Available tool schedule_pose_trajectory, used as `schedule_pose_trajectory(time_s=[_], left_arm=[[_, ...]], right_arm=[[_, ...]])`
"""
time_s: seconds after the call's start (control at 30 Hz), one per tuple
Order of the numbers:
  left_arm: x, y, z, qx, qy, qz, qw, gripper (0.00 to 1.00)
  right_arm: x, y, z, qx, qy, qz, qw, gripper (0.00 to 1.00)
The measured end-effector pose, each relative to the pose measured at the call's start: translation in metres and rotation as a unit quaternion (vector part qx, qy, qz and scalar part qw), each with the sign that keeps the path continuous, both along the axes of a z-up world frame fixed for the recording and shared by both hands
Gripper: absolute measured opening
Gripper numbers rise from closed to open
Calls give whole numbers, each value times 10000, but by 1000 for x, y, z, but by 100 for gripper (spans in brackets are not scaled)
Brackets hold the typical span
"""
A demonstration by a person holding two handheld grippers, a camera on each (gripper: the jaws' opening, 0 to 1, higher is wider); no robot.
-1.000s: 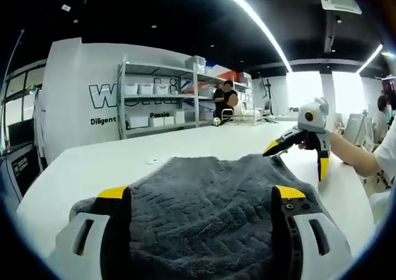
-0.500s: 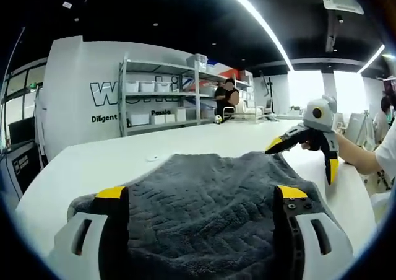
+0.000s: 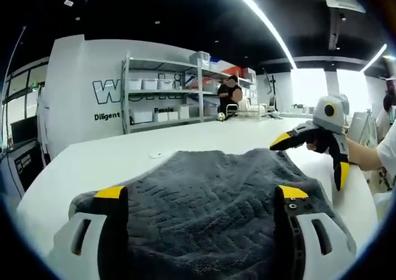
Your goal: Open the folded towel by lifting each exposed corner and separating the folded layers until the towel lies flat within the target outline without major curled edges
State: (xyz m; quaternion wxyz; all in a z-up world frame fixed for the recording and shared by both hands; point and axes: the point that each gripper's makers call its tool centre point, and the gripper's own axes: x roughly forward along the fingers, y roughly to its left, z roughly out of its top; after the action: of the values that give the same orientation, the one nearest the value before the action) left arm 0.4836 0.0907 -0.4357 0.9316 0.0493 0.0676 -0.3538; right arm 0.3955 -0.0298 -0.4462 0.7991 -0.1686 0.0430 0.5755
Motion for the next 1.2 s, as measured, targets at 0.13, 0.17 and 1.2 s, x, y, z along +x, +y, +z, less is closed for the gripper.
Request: schedule_pose_trajectory(time_s=[0.13, 0.17, 1.2], left_arm=[[1, 1, 0, 28, -1, 33, 10000, 97], [1, 2, 0, 25, -4, 44, 10000, 97], [4, 12, 6, -337, 36, 272, 9991, 95]], right_arm=[[-4, 6, 1, -14, -224, 56, 9997, 93], [-4, 7, 0, -94, -370, 55, 9993, 93], [-38, 42, -5, -891, -2434, 378, 9651, 79]])
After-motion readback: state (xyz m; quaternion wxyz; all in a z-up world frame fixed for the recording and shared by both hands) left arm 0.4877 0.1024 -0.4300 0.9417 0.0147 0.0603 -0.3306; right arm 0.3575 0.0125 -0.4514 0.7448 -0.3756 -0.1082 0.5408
